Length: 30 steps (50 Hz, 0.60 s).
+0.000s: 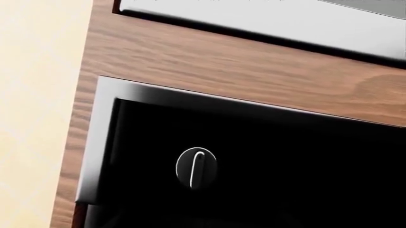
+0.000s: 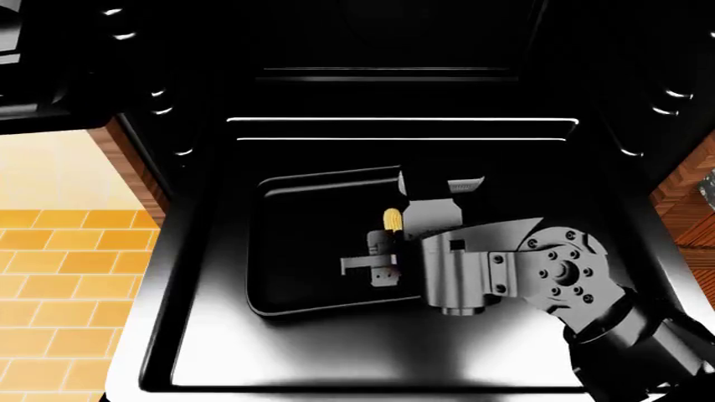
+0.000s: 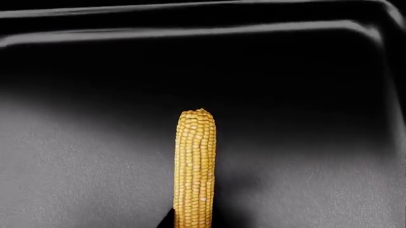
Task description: Pick the corn from the oven and place it on the plate on the counter.
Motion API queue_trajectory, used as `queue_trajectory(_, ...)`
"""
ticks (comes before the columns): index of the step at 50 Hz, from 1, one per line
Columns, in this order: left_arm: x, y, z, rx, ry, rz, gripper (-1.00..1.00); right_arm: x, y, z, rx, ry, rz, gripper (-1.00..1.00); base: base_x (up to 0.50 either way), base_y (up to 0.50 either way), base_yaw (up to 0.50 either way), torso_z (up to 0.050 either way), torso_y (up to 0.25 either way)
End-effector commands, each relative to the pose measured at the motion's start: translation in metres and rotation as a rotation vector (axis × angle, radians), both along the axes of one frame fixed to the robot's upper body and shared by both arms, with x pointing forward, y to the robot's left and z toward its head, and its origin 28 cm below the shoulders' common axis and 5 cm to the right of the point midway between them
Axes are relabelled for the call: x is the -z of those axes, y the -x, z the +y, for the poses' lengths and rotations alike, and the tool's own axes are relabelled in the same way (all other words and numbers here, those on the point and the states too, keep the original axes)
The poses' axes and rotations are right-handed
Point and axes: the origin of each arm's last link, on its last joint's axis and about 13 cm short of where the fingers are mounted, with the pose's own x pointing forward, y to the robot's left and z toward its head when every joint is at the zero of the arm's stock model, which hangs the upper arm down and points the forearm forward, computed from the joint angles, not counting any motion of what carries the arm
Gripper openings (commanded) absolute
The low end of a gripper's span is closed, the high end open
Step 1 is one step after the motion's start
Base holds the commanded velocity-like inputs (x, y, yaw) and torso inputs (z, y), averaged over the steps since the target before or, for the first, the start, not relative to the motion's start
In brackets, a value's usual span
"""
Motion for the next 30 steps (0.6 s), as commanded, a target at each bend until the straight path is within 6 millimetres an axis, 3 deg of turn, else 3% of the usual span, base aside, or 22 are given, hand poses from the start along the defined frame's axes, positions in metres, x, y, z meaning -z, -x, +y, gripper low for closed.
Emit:
queue_trajectory(1, -0.002, 0.001, -0.001, 0.005, -0.004, -0.004, 1.0, -0.005, 0.005, 0.0, -0.03, -0.022, -0.073, -1.0, 0.0, 0.0, 0.0, 0.0, 0.0)
queue_trajectory(30, -0.002, 0.003, -0.003, 0.006, -0.006, -0.005, 1.0, -0.008, 0.017, -0.003, -0.162, -0.128, -0.185, -1.0, 0.0, 0.0, 0.0, 0.0, 0.0)
